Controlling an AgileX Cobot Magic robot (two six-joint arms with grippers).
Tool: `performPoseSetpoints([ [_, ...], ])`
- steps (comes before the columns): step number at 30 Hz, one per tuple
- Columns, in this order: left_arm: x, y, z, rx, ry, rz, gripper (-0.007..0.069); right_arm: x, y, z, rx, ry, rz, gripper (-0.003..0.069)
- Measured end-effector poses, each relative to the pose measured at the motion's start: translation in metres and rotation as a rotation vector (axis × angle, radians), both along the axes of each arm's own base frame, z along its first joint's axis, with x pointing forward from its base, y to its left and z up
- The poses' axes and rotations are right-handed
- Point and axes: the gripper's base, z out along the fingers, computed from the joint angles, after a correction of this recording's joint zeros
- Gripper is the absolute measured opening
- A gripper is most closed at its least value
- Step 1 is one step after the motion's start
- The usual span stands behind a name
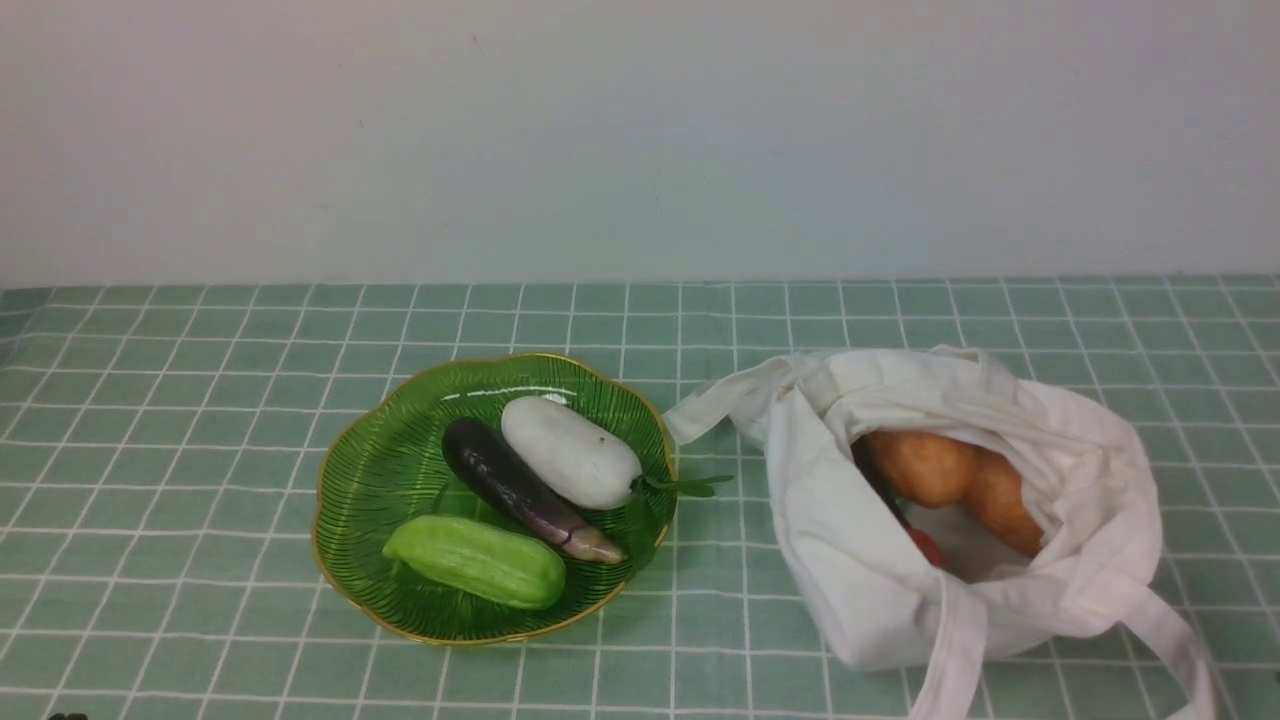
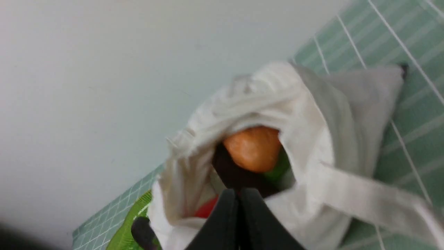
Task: Take vegetables from cloth bag on blue coffee tablecloth place on plate.
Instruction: 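Reach for the red bell pepper in the white bag with the right gripper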
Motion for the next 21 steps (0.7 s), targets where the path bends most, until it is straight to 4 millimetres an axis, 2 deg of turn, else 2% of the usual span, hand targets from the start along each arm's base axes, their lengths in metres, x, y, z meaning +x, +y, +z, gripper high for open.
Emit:
performPoseSetpoints([
  [2, 0.0, 0.0, 0.0, 0.0, 0.0, 0.0, -0.0008, -0.002, -0.001, 0.023, -0.093, -0.04, 0.006, -0.0015],
  [3, 0.0, 0.0, 0.0, 0.0, 0.0, 0.0, -0.0008, 0.001, -0.001, 0.042, -0.189, -0.017, 0.013, -0.0015],
  [6, 0.0, 0.0, 0.0, 0.0, 0.0, 0.0, -0.0008, 0.022, -0.002, 0.052, -0.323, 0.157, 0.042, -0.0015],
  [7, 0.0, 0.0, 0.0, 0.0, 0.0, 0.0, -0.0008, 0.033, -0.002, 0.05, -0.351, 0.242, 0.061, -0.0015],
  [8, 0.0, 0.0, 0.0, 0.0, 0.0, 0.0, -0.0008, 0.035, -0.002, 0.05, -0.352, 0.254, 0.063, -0.0015],
  [9, 0.0, 0.0, 0.0, 0.0, 0.0, 0.0, -0.0008, 0.056, -0.002, 0.045, -0.386, 0.39, 0.103, -0.0014],
  [10, 0.0, 0.0, 0.0, 0.0, 0.0, 0.0, -0.0008, 0.065, -0.001, 0.04, -0.394, 0.447, 0.122, -0.0013],
  [15, 0.0, 0.0, 0.0, 0.0, 0.0, 0.0, -0.0008, 0.12, 0.01, 0.027, -0.434, 0.611, 0.302, 0.0027],
  [18, 0.0, 0.0, 0.0, 0.0, 0.0, 0.0, -0.0008, 0.147, 0.025, 0.024, -0.435, 0.616, 0.416, 0.0104],
  [21, 0.0, 0.0, 0.0, 0.0, 0.0, 0.0, -0.0008, 0.178, 0.047, 0.021, -0.462, 0.599, 0.533, 0.0237],
])
